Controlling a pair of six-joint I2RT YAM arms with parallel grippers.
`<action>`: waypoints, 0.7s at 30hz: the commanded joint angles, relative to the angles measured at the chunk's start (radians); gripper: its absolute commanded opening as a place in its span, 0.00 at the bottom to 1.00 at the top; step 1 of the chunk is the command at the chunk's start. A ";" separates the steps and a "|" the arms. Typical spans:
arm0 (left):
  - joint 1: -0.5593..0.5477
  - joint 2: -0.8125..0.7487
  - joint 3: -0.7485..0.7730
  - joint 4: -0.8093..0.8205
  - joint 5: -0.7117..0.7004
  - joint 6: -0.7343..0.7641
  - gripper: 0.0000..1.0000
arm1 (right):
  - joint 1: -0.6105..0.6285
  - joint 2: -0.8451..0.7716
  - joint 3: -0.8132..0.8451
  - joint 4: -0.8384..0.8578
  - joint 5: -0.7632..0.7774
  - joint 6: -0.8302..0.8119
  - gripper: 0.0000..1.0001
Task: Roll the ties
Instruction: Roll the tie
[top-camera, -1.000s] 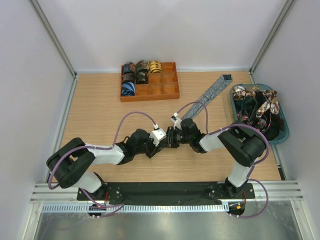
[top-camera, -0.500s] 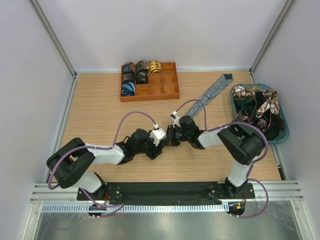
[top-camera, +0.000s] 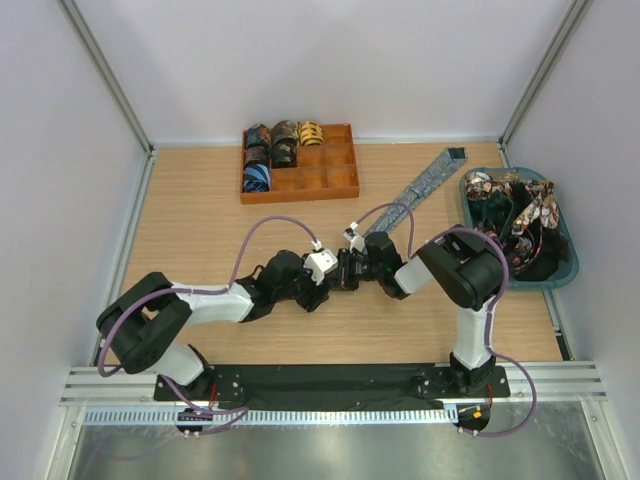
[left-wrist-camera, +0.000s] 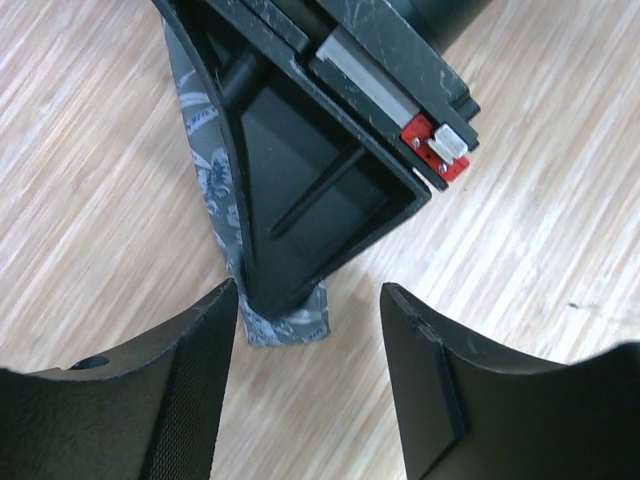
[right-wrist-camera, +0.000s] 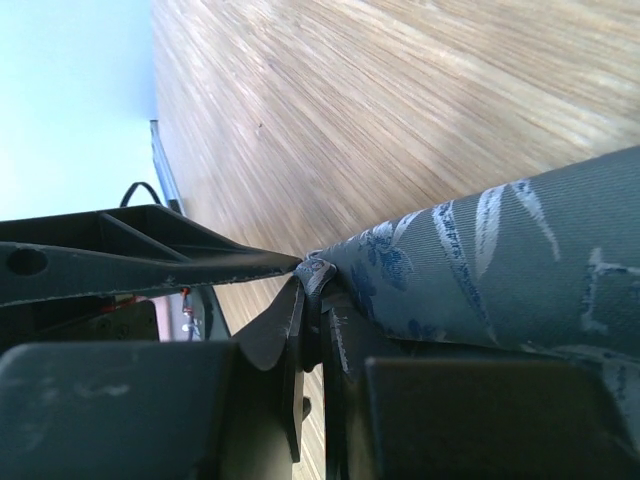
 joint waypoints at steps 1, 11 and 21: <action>-0.003 0.033 0.044 -0.008 -0.020 0.022 0.57 | -0.004 0.046 -0.023 0.093 -0.006 0.033 0.01; 0.001 0.084 0.054 -0.005 -0.067 0.024 0.49 | -0.006 -0.004 -0.009 -0.010 0.015 -0.029 0.01; 0.012 0.094 0.074 -0.064 0.017 -0.008 0.29 | -0.004 -0.065 0.014 -0.171 0.055 -0.115 0.16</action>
